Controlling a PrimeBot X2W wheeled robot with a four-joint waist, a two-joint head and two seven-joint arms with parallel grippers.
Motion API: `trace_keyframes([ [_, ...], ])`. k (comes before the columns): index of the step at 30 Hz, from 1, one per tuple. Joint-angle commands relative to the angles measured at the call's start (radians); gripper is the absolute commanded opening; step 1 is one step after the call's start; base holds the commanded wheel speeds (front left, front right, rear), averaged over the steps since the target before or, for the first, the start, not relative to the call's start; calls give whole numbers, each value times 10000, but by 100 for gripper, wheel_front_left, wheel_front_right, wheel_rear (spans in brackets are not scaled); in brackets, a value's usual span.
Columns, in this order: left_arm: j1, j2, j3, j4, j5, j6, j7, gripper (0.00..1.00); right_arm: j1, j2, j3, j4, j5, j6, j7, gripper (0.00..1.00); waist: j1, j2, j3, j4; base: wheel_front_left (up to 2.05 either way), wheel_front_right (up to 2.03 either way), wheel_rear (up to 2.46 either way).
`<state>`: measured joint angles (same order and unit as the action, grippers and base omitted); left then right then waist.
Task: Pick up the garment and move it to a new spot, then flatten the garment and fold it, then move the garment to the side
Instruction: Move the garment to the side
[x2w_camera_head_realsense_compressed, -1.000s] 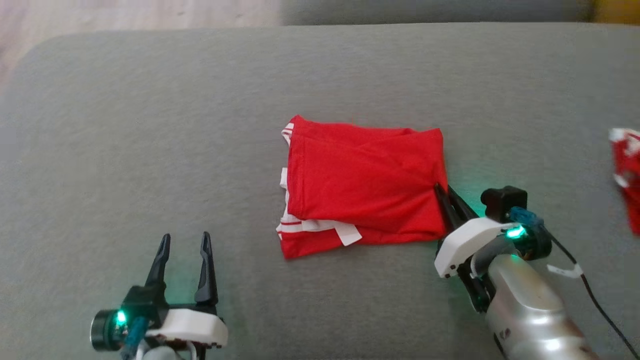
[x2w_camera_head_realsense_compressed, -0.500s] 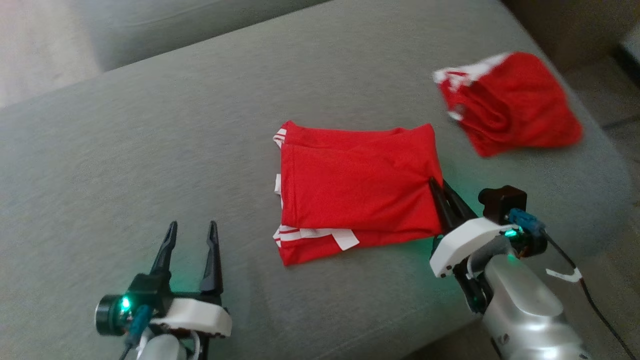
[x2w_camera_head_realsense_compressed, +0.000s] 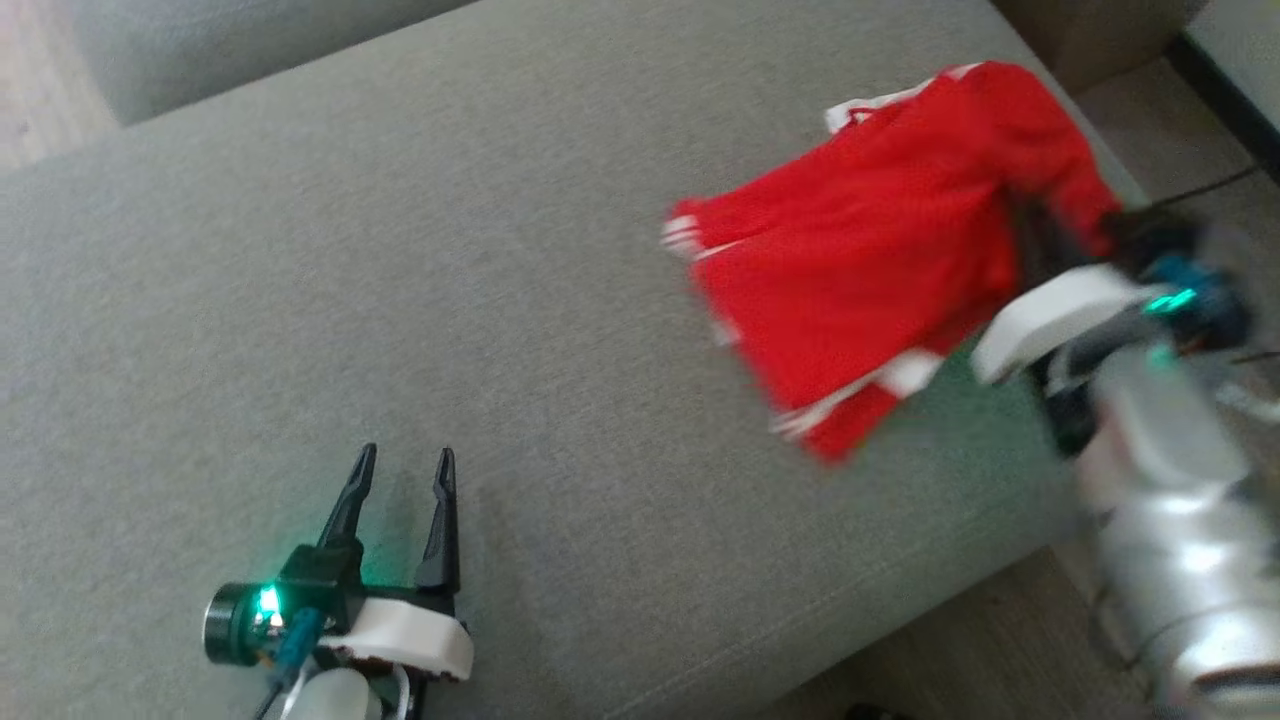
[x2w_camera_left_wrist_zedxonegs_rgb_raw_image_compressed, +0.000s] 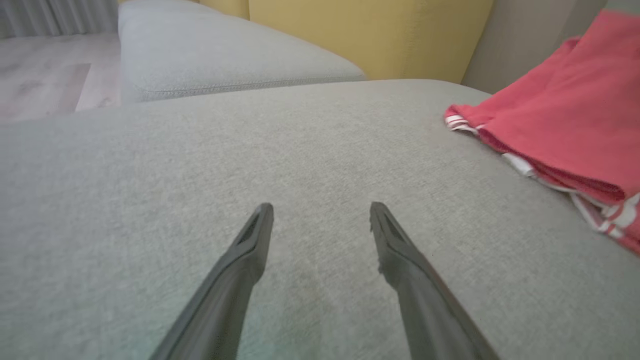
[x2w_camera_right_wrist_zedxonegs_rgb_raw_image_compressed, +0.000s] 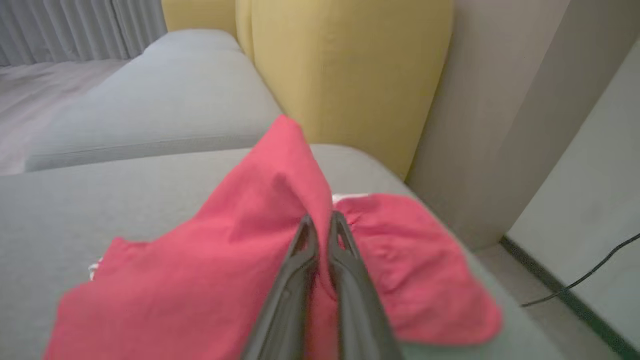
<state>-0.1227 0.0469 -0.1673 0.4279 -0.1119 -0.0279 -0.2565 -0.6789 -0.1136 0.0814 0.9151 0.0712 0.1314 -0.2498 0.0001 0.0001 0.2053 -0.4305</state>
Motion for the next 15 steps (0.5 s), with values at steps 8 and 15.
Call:
trace_keyframes([
  [8, -557, 33, 283, -205, 70, -48, -53, 100, -1351, -1420, -2937, 559, -2524, -7, -86, 39, -1, -1, 453, 1090, 0, 0, 0],
  [15, -608, 33, 489, -276, 118, 110, -53, 100, -1354, -848, -4998, -70, -4225, -7, -112, 100, -1, -1, 560, 1500, 0, 0, 0],
])
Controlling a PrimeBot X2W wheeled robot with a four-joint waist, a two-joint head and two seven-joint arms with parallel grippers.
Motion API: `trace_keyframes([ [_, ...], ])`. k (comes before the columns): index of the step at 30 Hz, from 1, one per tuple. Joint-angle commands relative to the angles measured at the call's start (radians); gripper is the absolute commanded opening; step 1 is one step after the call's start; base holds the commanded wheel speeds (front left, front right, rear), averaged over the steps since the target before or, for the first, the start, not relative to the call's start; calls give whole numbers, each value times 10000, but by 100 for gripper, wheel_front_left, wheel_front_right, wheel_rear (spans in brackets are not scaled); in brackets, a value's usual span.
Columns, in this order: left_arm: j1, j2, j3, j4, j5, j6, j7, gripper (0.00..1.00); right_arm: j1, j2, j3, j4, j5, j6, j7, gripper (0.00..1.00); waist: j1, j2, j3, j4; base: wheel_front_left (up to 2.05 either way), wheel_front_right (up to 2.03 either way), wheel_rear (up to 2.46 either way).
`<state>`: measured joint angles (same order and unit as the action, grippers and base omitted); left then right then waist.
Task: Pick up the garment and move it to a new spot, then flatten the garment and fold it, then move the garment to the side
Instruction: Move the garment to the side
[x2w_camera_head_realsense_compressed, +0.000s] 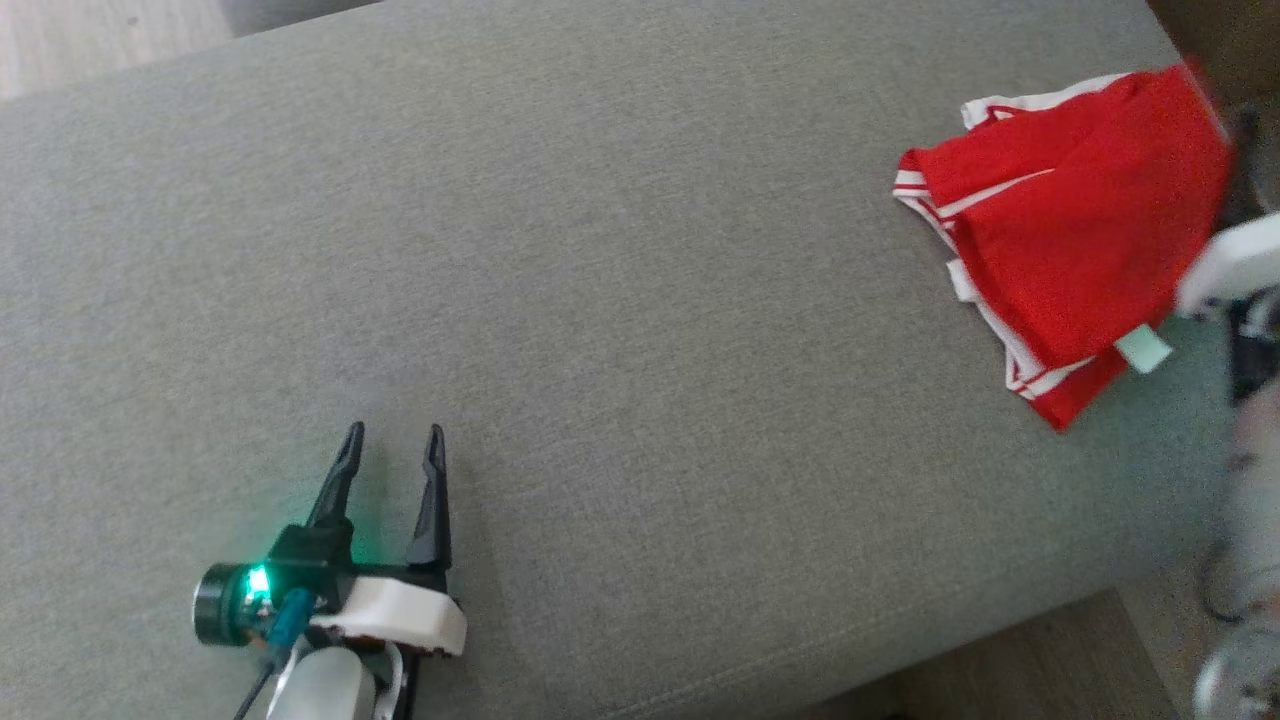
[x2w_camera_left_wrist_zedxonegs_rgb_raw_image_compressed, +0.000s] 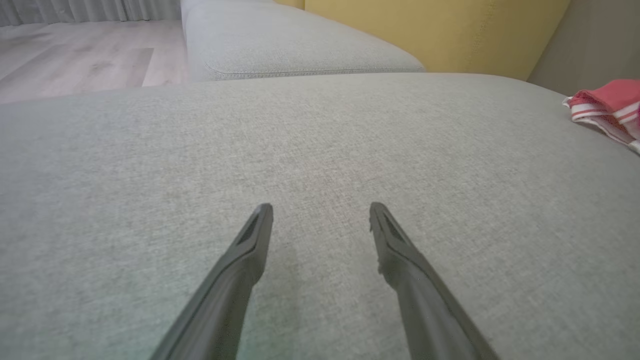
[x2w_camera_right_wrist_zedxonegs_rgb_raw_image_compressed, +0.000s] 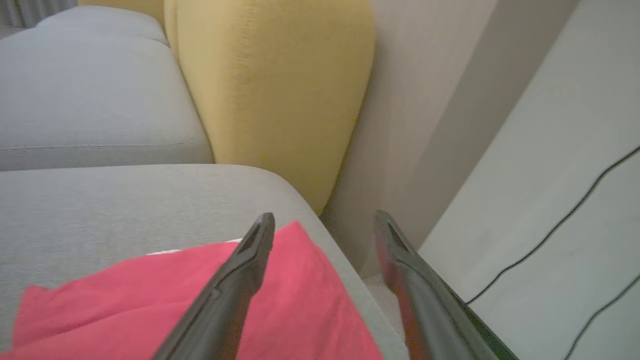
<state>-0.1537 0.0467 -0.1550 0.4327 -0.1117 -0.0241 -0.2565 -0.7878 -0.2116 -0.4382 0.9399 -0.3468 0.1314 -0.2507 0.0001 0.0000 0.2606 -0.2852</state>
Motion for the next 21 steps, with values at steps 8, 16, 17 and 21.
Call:
trace_keyframes([
  [8, -266, 35, 649, -529, -94, 398, -53, 100, 875, 1438, 1460, -1797, 928, -7, -108, 100, -1, 0, -296, 701, 0, 0, 0],
  [16, -98, 35, 746, -709, -333, 727, -53, 100, 2711, 1608, 3123, -2758, 3118, -7, -109, 100, -1, 0, -657, 1917, 0, 0, 0],
  [17, -59, 35, 761, -707, -356, 755, -53, 100, 2919, 1609, 3244, -2880, 3399, -7, -109, 100, -1, 0, -698, 2061, 0, 0, 0],
  [21, 130, 35, 737, -668, -463, 864, -53, 100, 3693, 1611, 3642, -3213, 4096, -7, -110, 100, -1, 0, -871, 2580, 0, 0, 0],
])
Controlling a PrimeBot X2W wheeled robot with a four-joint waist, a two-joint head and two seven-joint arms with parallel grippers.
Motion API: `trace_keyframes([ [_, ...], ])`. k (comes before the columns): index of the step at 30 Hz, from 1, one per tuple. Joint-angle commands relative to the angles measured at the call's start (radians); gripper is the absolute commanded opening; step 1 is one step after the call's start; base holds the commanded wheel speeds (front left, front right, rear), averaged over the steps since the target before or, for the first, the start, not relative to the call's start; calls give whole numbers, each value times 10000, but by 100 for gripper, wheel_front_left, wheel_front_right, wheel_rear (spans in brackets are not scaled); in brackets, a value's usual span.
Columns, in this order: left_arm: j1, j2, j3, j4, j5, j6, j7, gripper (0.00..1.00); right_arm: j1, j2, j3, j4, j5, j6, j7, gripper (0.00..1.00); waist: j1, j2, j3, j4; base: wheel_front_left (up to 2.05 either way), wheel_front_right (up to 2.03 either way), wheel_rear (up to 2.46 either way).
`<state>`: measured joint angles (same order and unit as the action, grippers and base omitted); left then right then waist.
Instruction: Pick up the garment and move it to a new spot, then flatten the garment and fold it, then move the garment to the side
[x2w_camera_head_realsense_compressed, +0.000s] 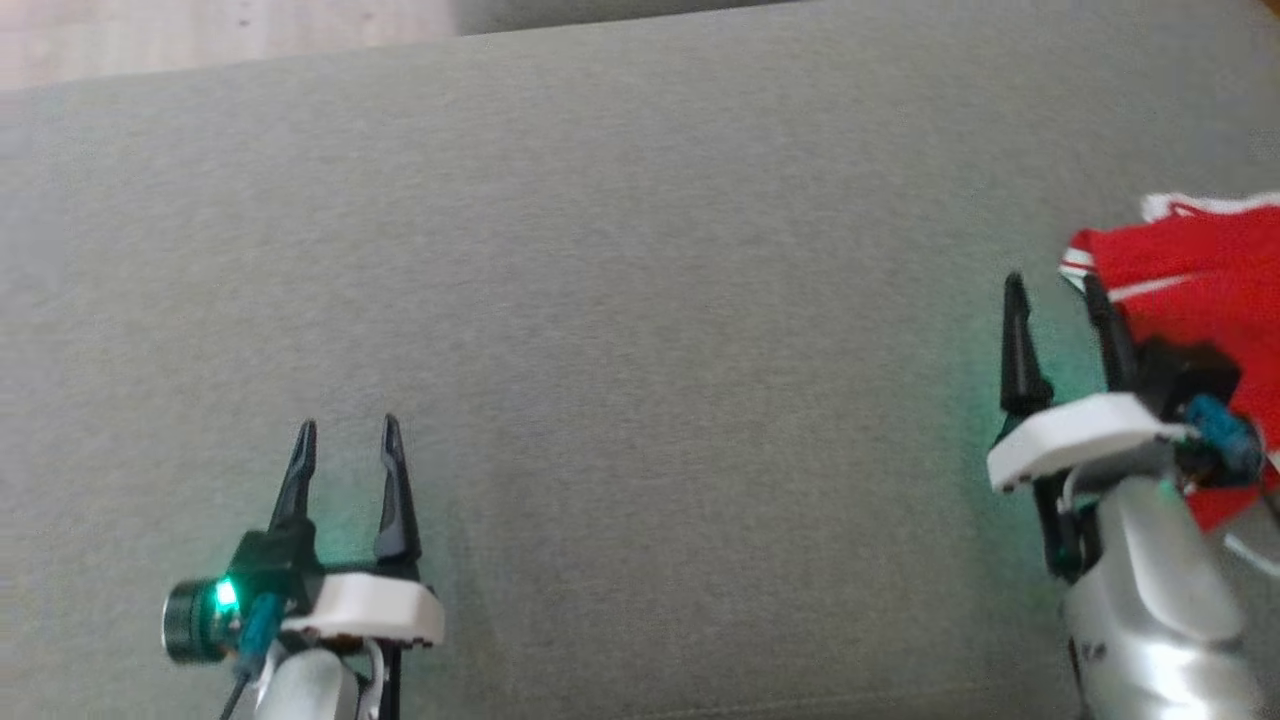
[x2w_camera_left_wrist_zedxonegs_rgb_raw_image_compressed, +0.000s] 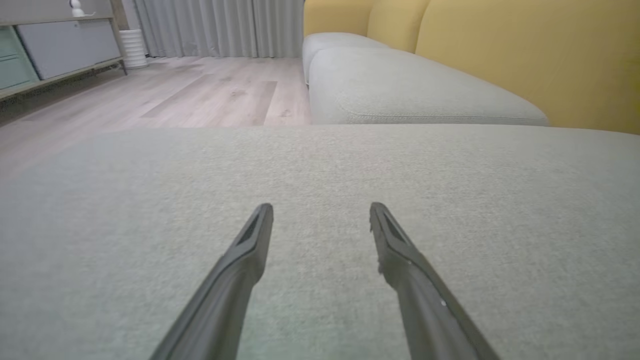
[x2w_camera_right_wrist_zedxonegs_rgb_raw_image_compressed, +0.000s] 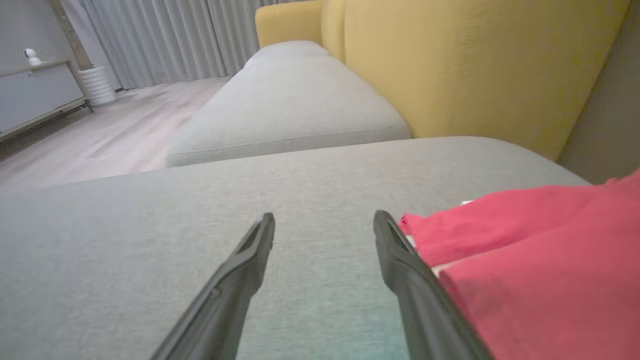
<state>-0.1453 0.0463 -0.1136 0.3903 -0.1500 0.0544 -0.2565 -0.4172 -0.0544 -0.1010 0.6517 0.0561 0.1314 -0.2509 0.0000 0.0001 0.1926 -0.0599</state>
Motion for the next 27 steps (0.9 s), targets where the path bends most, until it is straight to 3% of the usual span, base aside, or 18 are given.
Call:
trace_keyframes([
  [1, 91, 39, 337, -247, -124, 121, -53, 100, 162, 39, 383, -390, 152, -7, -108, 100, 0, -1, -234, 422, 0, 0, 0],
  [7, 299, 39, 435, -220, -232, 280, -53, 100, 845, 40, 835, -663, 526, -7, -108, 100, 0, -1, -485, 889, 0, 0, 0],
  [16, 486, 39, 793, -311, -130, 217, -53, 100, 1230, 40, 1322, -1052, 888, -7, -108, 100, 0, -1, -856, 1061, 0, 0, 0],
  [27, 915, 39, 1220, -227, -283, -231, -53, 100, 1787, 41, 1606, -1263, 1183, -7, -108, 100, 0, -1, -1635, 939, 0, 0, 0],
])
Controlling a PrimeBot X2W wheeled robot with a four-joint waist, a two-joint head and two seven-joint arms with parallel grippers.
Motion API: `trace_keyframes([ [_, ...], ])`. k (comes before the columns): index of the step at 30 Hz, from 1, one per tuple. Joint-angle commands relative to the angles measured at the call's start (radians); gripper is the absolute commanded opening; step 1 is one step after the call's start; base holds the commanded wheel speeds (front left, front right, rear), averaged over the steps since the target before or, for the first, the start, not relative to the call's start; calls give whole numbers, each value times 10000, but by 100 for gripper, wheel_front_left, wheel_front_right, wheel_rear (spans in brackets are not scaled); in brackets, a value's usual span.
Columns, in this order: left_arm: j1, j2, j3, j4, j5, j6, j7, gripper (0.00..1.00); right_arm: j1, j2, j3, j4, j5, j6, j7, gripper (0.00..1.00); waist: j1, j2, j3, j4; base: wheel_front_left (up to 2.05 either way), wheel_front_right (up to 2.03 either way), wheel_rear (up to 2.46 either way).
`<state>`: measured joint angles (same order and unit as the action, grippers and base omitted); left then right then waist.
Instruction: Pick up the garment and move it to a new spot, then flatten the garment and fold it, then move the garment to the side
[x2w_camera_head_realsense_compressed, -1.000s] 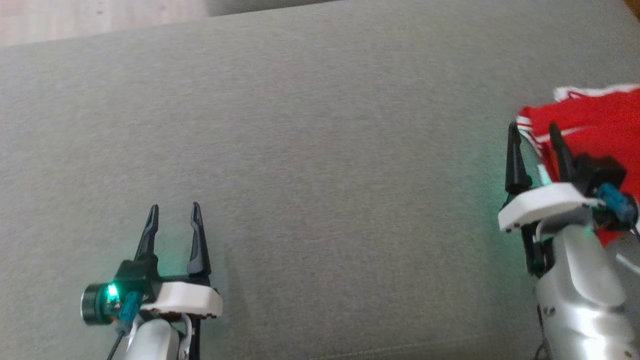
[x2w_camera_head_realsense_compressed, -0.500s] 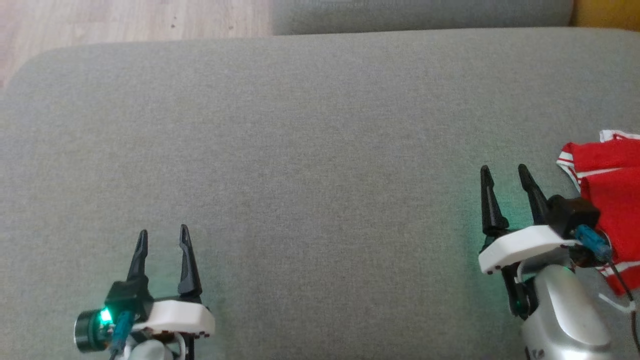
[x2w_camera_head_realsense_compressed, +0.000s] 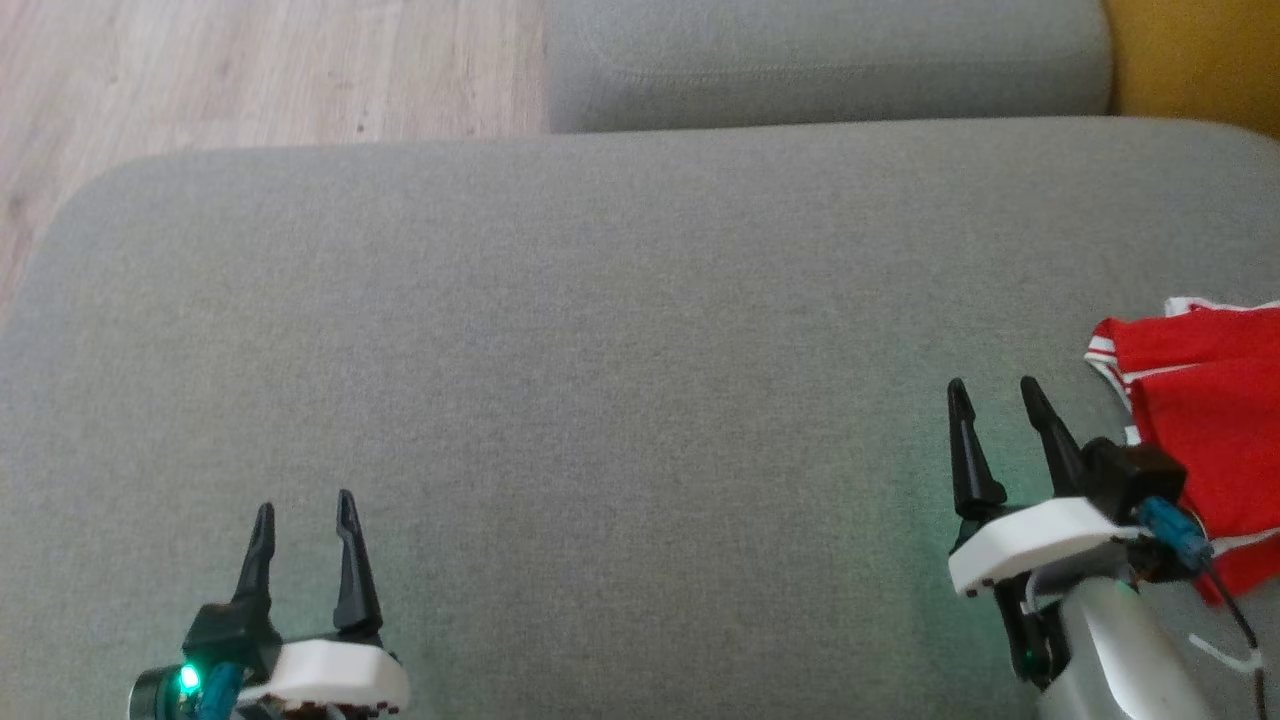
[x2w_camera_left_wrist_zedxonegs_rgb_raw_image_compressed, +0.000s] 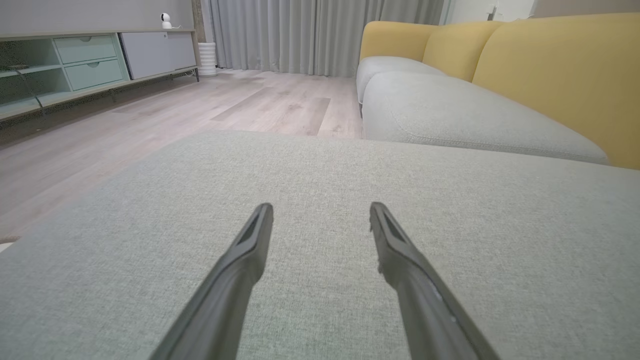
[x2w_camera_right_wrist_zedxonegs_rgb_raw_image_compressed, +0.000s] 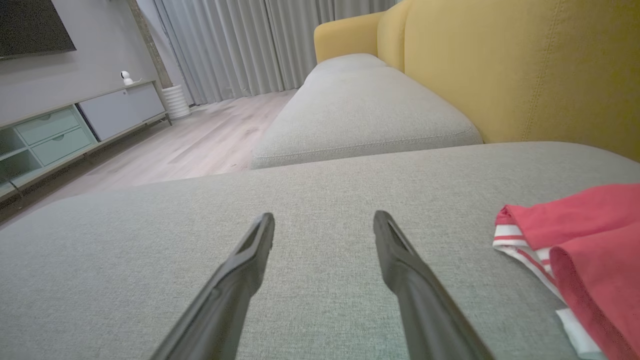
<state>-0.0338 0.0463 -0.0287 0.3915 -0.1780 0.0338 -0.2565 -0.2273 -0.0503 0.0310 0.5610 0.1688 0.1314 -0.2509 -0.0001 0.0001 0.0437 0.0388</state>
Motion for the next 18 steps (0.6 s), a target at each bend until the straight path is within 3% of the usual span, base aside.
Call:
trace_keyframes([
  [1, -158, 39, 396, -228, -10, -48, -53, 100, -63, 1, 306, -367, 61, -7, -108, 100, 1, -1, -204, -69, 0, 0, 0],
  [7, -71, 39, 583, -183, -117, -308, -53, 100, 58, 1, 364, -442, 112, -7, -108, 100, 1, -1, -356, -185, 0, 0, 0],
  [8, 47, -2, 253, 149, -90, -312, 2, 0, 333, 8, 78, -56, 52, 0, 3, 0, 1, -1, -357, -180, 0, 0, 0],
  [13, 317, -21, 258, 812, -140, -318, 41, 0, 877, 53, 66, 615, 104, 0, 44, 0, 1, -1, -369, -189, 0, 0, 0],
  [18, 235, -18, 347, 740, -815, -382, 250, 0, 870, 51, -31, 458, 788, 0, 241, 0, 1, -1, -372, -198, 0, 0, 0],
])
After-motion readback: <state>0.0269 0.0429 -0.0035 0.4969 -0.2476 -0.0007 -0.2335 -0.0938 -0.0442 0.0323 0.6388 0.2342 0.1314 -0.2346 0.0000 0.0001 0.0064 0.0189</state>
